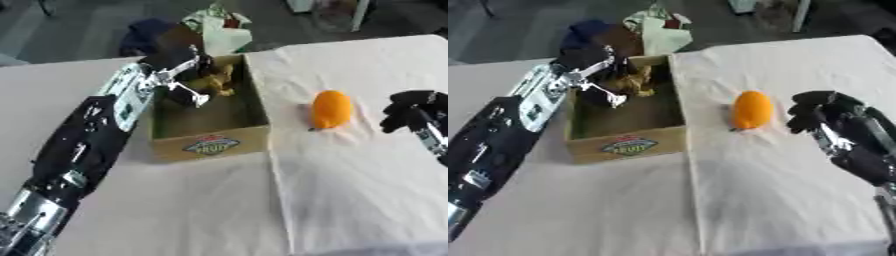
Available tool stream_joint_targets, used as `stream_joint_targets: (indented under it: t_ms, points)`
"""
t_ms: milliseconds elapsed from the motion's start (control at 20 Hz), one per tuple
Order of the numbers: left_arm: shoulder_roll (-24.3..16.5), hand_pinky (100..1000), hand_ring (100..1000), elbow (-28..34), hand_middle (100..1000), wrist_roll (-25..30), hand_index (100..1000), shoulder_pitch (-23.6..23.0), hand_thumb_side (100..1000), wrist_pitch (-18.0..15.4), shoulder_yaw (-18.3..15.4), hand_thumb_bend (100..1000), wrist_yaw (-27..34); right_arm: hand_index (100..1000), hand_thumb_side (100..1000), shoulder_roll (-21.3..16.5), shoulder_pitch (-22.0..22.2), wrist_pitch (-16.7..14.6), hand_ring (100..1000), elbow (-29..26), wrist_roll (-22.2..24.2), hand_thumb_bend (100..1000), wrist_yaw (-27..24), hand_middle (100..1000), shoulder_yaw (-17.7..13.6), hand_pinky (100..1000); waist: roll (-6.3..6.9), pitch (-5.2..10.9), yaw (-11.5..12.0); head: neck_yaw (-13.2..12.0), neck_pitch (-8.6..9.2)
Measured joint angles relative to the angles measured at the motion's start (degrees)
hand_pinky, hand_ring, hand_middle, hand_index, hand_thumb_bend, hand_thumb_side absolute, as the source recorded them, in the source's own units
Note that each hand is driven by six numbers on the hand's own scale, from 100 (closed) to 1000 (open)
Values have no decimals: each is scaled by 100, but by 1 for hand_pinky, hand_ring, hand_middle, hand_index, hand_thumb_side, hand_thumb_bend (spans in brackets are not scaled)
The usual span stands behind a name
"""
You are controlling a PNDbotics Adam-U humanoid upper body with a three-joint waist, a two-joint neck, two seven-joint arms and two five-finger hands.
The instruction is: Pick up objects on the table and place them in the box.
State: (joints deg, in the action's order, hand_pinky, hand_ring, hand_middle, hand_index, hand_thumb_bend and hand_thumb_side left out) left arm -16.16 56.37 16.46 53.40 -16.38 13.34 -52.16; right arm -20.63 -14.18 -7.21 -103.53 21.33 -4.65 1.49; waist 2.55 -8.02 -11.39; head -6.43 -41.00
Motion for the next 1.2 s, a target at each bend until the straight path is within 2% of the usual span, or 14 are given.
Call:
stream_joint_targets:
  t_ms: [100,300,400,550,600,750,1000,1200]
  points:
    - [56,398,379,-58,361,5,533,-37,125,-45,29,100,-49,782,528,19,-4,0,611,0,9,100,0,623,7,591,4,-7,-4,-2,6]
    - [108,493,480,-142,462,80,622,-108,153,-149,93,100,-93,782,527,23,-13,5,611,0,21,100,0,623,29,591,14,-9,-7,-2,21]
    - [108,547,544,-147,525,150,676,-122,198,-200,101,123,-95,782,529,23,-12,6,611,0,23,100,0,623,30,591,14,-8,0,-1,21]
    - [99,640,668,-115,635,268,761,-144,293,-231,107,317,-69,782,528,23,-6,6,611,0,24,100,0,624,30,591,13,-3,36,2,21]
    - [93,691,735,-90,700,306,800,-147,343,-230,113,413,-53,782,527,23,3,6,611,0,24,100,0,624,30,591,13,6,51,4,21]
    - [-15,737,780,68,757,391,833,-154,438,-210,115,557,70,782,527,23,9,4,611,0,21,100,0,624,27,592,13,39,90,24,21]
    - [-351,735,758,751,743,454,830,-180,480,-81,113,565,547,782,526,23,47,-1,611,1,12,100,0,623,17,592,14,89,166,93,20]
    - [-742,708,705,1463,682,446,808,-253,417,176,12,435,909,782,525,22,67,-4,611,2,-2,100,1,622,-10,592,14,117,233,149,18]
